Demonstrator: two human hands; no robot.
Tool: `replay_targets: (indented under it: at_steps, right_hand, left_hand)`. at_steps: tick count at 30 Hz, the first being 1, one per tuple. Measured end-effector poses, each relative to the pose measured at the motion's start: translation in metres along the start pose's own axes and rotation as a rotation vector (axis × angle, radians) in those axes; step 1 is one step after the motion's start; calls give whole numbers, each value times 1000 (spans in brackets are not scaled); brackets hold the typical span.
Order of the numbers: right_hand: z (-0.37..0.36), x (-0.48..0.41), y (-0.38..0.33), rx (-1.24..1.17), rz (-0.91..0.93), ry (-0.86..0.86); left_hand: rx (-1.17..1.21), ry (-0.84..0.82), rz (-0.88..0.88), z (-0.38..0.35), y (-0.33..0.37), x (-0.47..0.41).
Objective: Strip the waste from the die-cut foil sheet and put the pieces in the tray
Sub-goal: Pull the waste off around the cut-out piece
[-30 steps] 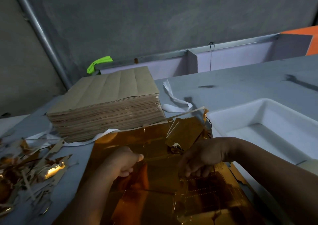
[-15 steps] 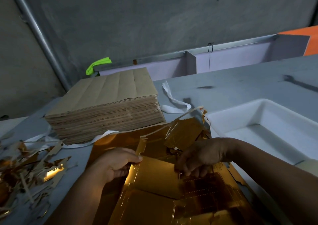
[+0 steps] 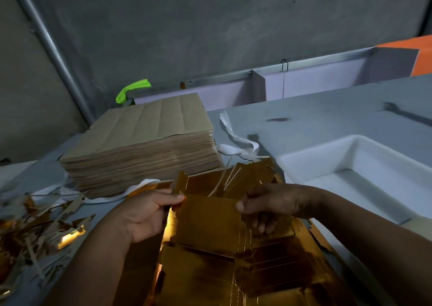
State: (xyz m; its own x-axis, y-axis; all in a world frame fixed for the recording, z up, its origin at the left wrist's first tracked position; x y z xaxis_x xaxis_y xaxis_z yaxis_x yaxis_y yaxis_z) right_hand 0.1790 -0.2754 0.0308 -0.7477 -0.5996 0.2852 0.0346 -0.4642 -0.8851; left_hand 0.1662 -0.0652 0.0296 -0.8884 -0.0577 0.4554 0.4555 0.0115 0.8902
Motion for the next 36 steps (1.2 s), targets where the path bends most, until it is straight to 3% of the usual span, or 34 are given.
replay_targets:
  at_steps: [14,24,36]
  right_hand:
    - [5,0,-7,-54,48,31]
    - [30,-4,-3,-67,45,262]
    - [42,-5,-1,-66,9,363]
  left_hand:
    - [76,168,-124,-21,40,-8]
    - [135,310,-184,-17,38,-27]
    - [-104,413,-267,-14,12,-33]
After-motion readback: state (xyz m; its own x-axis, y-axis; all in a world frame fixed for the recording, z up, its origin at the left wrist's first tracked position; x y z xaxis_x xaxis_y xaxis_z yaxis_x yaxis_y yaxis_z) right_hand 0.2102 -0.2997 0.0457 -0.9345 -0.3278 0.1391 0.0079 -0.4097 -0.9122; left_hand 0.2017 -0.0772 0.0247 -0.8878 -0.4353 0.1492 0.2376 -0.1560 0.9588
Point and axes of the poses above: each hand's wrist, its own x-axis away from the middle knuckle, its own z-axis out of the back of the hand, y = z × x, the point moved 10 cm from there along -x, towards the middle knuckle, and after that the axes turned 10 degrees about y, right-handed, at the moved point
